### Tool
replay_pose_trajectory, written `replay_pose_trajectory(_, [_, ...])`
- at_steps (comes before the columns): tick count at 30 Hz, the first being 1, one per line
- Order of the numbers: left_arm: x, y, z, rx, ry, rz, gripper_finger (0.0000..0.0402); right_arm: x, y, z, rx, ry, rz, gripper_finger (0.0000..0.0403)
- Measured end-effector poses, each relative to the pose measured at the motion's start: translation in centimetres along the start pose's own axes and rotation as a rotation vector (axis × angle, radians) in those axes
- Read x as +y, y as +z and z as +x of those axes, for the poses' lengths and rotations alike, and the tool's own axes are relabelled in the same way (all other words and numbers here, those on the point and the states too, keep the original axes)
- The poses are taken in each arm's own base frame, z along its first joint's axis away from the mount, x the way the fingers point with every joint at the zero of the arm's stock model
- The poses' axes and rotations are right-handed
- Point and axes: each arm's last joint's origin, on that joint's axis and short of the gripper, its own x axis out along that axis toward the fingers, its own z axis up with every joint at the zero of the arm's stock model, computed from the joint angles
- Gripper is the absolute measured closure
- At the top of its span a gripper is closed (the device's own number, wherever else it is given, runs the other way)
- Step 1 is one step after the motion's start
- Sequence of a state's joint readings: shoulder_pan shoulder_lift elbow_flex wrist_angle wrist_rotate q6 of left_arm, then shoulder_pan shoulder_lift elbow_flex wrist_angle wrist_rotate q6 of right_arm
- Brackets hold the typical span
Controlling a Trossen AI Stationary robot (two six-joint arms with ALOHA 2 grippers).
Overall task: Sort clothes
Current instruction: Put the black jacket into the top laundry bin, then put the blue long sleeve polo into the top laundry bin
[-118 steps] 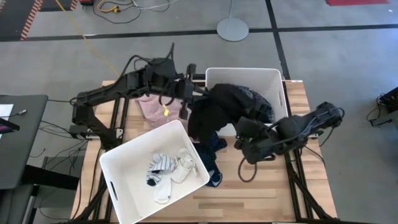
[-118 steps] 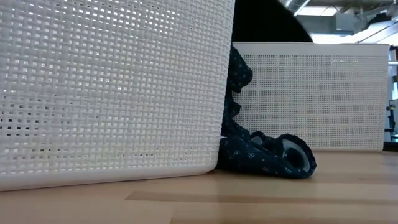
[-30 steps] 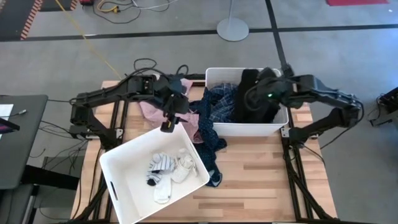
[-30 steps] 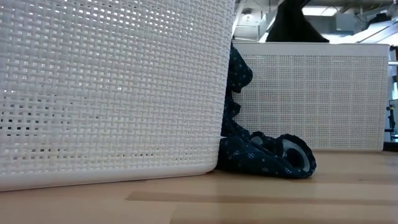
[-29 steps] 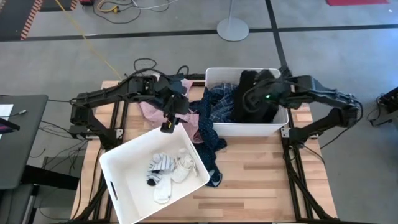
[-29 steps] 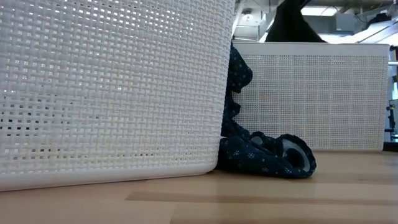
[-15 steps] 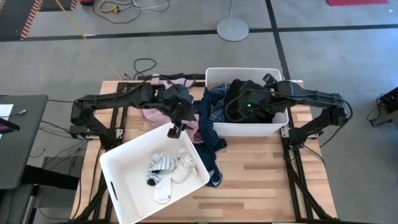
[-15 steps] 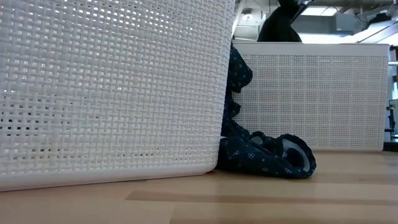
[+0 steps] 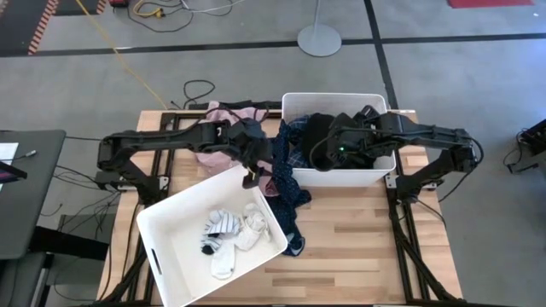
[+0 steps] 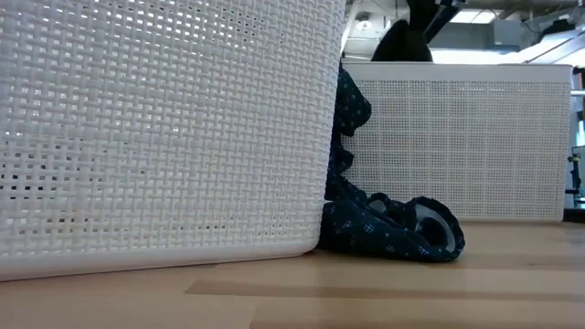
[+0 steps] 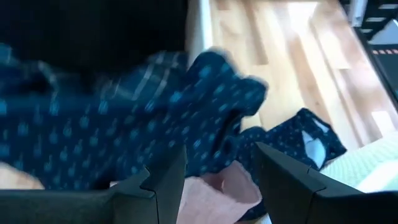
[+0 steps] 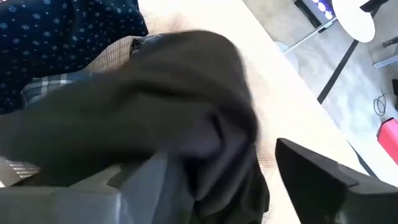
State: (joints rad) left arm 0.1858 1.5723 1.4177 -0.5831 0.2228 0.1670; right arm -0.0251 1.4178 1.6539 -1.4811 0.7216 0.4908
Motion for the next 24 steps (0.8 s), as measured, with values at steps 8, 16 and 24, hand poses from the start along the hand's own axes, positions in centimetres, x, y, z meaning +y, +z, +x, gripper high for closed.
replay_pose_trajectory(8, [1.1, -1.1, 0.8, -0.011, 0.031, -0.096, 0.0223, 0.1, 0.2, 0.0, -0.018, 0.01, 0.018, 0.0048])
replay_pose_trajectory(16, [1.8, -1.8, 2.6, -0.011, 0.045, -0.108, 0.0223, 0.4, 0.4, -0.1, -0.042, 0.025, 0.031, 0.0046])
replay_pose_trajectory(24, [2.8, -2.6, 6.5, 0.108, 0.072, -0.096, 0.0225, 1.1, 0.3, -0.8, -0.077, 0.049, 0.017, 0.0046])
